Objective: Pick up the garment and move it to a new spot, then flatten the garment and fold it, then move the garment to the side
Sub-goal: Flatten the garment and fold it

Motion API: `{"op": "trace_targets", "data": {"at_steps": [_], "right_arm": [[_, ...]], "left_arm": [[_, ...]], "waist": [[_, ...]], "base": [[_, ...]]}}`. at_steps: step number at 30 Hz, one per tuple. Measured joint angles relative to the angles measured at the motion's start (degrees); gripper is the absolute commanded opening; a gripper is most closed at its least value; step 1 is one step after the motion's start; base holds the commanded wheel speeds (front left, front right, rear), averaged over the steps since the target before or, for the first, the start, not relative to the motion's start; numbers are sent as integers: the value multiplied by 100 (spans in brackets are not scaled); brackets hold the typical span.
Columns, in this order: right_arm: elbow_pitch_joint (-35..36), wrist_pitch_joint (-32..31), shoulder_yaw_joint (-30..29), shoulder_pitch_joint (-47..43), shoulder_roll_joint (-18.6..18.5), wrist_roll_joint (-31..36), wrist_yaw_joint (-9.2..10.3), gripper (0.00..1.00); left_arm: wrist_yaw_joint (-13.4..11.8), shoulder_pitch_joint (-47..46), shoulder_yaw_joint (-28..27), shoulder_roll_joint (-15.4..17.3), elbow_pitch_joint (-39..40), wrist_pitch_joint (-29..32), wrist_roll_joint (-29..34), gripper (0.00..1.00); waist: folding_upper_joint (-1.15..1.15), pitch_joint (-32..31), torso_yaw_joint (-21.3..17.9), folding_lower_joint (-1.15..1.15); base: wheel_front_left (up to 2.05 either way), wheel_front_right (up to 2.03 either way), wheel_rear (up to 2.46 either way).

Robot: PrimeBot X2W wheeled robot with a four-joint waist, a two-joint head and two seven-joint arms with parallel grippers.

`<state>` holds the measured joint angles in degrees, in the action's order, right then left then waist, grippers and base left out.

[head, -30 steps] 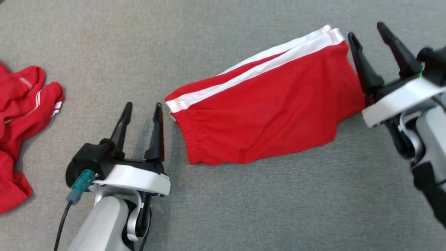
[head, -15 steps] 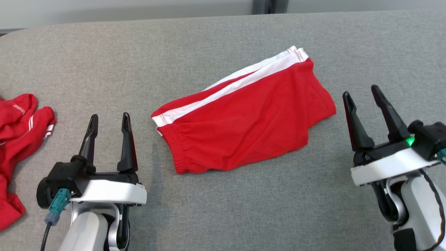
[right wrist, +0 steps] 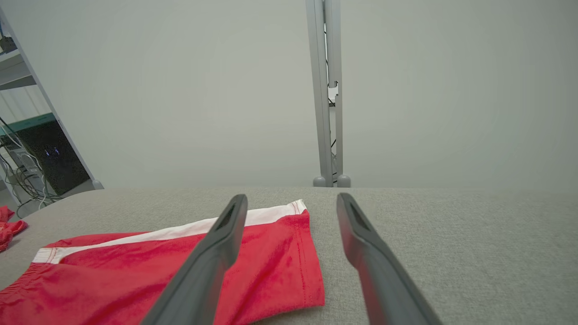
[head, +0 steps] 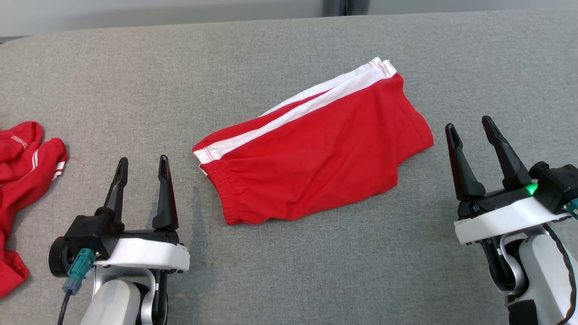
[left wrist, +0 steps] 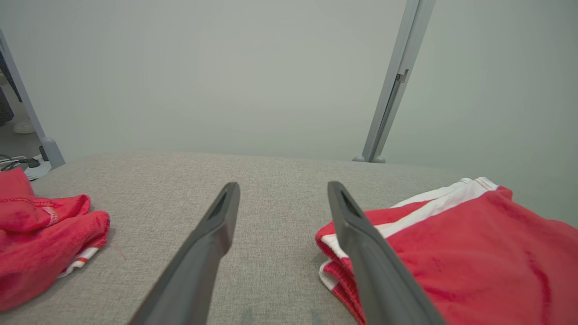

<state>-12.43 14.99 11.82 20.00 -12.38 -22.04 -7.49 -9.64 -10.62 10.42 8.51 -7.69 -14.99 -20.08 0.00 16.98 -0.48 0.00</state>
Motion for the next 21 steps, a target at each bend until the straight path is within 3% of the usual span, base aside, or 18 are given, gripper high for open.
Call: {"op": "trace_targets", "data": {"at_steps": [8, 16, 21], "right_arm": [[-688, 0, -24, 342, -137, -66, 0, 100], [-1986, -176, 527, 1245, -320, -276, 0, 100], [-2459, -623, 979, 1799, -427, -587, 0, 100]], "left_arm": [[49, -181, 123, -67, 16, 0, 10, 100], [138, -503, 275, -209, -53, 0, 34, 100], [159, -542, 264, -264, -102, 0, 54, 100]], "waist": [[0, 243, 159, 0], [0, 712, 440, 0], [0, 879, 565, 0]], "base": [[0, 0, 0], [0, 0, 0], [0, 0, 0]]}}
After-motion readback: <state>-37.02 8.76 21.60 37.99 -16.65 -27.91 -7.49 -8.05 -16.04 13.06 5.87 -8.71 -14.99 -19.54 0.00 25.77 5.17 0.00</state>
